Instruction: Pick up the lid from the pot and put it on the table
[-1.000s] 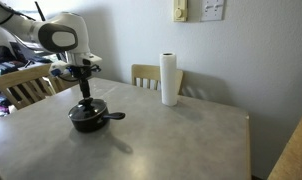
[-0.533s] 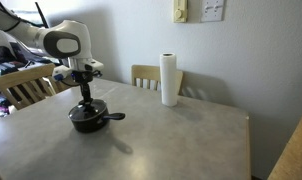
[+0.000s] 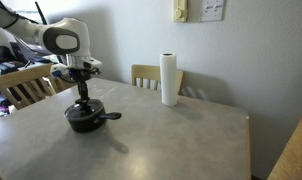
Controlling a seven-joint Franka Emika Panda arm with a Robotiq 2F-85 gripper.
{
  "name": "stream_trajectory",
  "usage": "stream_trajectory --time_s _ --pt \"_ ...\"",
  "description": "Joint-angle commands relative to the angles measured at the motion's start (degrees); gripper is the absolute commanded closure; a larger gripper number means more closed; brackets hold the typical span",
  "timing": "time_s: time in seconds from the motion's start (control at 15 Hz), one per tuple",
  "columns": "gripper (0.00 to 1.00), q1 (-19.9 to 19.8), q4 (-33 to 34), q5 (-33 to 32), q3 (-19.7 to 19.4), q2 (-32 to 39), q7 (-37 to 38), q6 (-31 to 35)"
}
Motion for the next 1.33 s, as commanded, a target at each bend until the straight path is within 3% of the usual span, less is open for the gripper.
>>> stream_trajectory --time_s 0.0,0.4,0.87,1.07,1.27 --pt "0.85 1.17 0.48 -1.07 -0.20 -3.54 -2.22 -7.47" --pt "0.85 2.52 0.96 -9.64 -1.05 -9.59 0.68 -16.67" --pt "0.85 -0.77 -1.39 -21.30 -3.68 -14.79 -2.54 -21.94" --pt "0.85 -3.85 -3.69 -29.11 -6.09 -16.23 -8.31 -20.46" --pt "0.85 -8.37 -6.54 -30.72 -8.15 -17.44 -17.84 -12.87"
